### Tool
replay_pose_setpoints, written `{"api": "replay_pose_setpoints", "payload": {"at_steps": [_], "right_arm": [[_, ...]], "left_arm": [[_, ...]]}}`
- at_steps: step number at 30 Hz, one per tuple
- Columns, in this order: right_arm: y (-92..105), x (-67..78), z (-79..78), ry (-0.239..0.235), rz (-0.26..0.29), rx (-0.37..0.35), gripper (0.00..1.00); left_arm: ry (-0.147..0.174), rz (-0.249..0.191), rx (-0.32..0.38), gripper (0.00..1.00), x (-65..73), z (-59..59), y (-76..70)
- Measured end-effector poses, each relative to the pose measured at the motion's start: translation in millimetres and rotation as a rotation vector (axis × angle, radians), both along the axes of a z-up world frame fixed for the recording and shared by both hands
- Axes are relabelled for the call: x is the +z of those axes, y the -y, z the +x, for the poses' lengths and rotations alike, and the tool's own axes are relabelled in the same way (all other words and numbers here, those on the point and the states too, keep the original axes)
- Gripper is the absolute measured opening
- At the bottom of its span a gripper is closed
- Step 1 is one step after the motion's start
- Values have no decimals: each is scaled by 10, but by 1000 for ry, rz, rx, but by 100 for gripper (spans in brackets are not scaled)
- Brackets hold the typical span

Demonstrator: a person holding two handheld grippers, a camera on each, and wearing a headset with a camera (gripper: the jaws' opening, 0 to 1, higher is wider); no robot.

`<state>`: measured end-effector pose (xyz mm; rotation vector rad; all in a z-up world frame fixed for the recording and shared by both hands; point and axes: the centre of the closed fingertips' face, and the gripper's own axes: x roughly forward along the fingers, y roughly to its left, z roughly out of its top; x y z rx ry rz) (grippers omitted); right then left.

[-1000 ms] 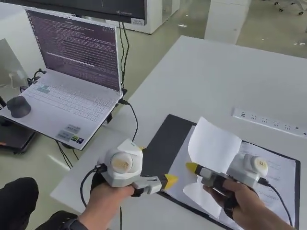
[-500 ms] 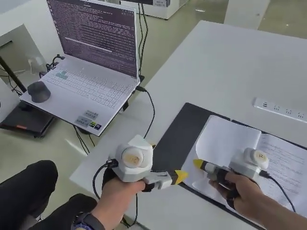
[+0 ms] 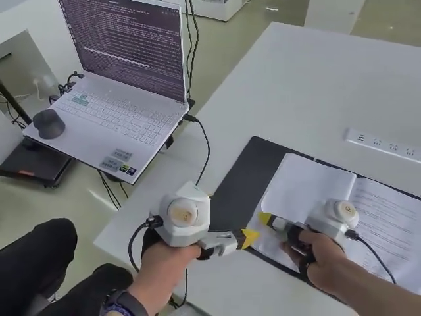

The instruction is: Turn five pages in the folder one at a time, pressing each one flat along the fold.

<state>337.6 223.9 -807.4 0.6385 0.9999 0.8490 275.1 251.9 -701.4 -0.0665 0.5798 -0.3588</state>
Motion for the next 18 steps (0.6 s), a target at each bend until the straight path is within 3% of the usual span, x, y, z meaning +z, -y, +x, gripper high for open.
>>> {"api": "replay_pose_setpoints", "payload": {"at_steps": [5, 11, 18], "right_arm": [[-49, 84, -42, 10, 29, 1, 29], [-67, 147, -88, 24, 45, 25, 38], [-53, 282, -93, 83, 77, 73, 53]], "left_arm": [[6, -9, 0, 75, 19, 30, 26], [6, 0, -14, 75, 24, 23, 47], [0, 4, -26, 74, 1, 0, 78]]}}
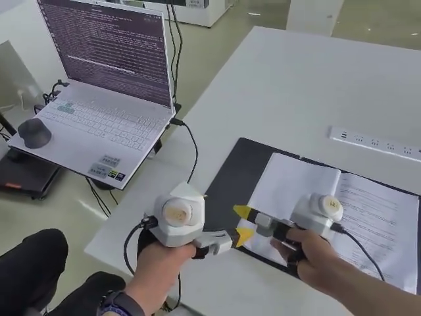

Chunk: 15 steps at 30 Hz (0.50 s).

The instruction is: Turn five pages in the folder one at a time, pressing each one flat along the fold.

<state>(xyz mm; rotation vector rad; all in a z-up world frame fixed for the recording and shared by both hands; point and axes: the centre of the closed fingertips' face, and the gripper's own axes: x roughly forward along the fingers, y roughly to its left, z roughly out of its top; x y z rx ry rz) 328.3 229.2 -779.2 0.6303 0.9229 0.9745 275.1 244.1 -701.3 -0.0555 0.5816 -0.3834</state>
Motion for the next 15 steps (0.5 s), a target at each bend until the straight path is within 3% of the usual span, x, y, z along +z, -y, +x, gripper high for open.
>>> {"api": "replay_pose_setpoints", "payload": {"at_steps": [5, 10, 15], "right_arm": [[143, 167, 86, 38, 33, 6, 53], [294, 329, 219, 107, 32, 4, 53], [498, 550, 325, 148, 44, -35, 54]], "left_arm": [[-2, -2, -4, 73, -7, -6, 35], [-1, 1, -17, 73, -6, 22, 65], [0, 16, -38, 71, -10, 57, 75]]}}
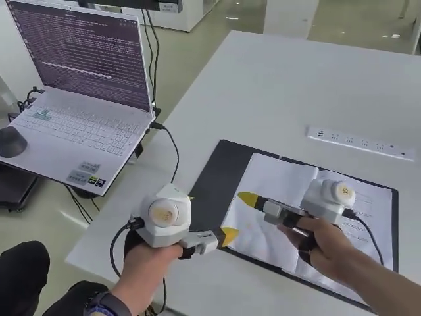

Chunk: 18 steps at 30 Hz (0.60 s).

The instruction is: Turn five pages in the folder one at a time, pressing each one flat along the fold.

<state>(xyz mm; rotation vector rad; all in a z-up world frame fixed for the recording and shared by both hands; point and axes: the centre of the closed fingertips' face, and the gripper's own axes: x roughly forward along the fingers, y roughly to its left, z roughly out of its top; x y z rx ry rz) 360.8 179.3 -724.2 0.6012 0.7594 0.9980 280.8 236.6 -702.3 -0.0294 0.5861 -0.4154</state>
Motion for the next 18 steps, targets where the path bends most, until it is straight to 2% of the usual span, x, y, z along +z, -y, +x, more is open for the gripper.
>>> {"api": "replay_pose_setpoints", "payload": {"at_steps": [4, 9, 11, 13, 18], "right_arm": [[143, 72, 52, 22, -3, -26, 54], [330, 161, 92, 47, -18, -56, 52], [411, 155, 120, 54, -25, -68, 52], [473, 194, 107, 58, -24, -78, 51], [650, 174, 134, 63, -44, -101, 51]], "left_arm": [[7, -1, -3, 67, 8, 40, 0], [-4, 9, -17, 57, -78, 75, 18], [-11, 10, -25, 52, -125, 85, 43], [-13, 11, -32, 45, -170, 100, 72], [-26, 14, -80, 23, -335, 105, 195]]}}
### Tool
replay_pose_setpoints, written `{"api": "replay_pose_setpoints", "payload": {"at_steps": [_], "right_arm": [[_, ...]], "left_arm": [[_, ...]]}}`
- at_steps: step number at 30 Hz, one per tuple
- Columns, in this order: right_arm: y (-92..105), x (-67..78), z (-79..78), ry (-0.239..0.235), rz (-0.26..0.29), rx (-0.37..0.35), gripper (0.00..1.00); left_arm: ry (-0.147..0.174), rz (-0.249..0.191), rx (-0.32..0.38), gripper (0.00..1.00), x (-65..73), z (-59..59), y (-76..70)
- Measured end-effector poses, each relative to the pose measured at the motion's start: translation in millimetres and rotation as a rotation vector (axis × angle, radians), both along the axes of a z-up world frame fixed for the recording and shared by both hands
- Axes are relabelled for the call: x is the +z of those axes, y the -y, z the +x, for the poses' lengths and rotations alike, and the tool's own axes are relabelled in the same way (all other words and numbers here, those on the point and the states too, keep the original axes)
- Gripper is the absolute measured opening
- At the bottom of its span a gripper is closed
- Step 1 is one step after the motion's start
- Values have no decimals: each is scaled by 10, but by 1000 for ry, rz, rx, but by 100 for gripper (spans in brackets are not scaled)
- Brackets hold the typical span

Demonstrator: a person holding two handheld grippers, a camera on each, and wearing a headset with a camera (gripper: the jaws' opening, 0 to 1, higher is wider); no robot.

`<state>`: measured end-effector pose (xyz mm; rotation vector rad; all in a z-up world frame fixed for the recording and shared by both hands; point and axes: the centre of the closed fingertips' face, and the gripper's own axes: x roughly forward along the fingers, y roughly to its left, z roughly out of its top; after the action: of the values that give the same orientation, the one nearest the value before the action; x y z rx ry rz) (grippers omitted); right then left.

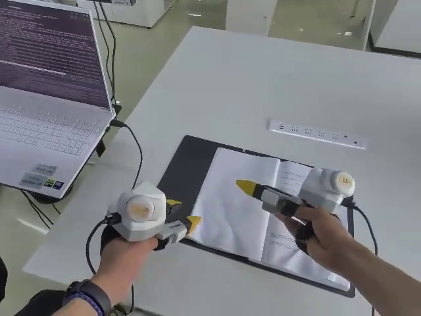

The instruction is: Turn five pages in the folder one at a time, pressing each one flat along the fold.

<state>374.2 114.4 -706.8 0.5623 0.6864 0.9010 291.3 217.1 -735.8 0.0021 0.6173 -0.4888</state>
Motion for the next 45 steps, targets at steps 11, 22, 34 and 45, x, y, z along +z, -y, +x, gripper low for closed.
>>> {"api": "replay_pose_setpoints", "payload": {"at_steps": [11, 22, 34, 45], "right_arm": [[377, -41, -93, -9, -10, -68, 51], [493, -150, -169, -28, -17, -81, 49], [415, -219, -121, -17, -20, -44, 40], [302, -435, 39, 3, -63, 13, 28]], "left_arm": [[-104, 60, -32, 4, -506, 17, 100], [-159, 157, -57, 0, -810, -68, 52], [-149, 150, -41, 0, -800, -80, 49], [-137, 139, -42, 0, -799, -78, 47]]}}
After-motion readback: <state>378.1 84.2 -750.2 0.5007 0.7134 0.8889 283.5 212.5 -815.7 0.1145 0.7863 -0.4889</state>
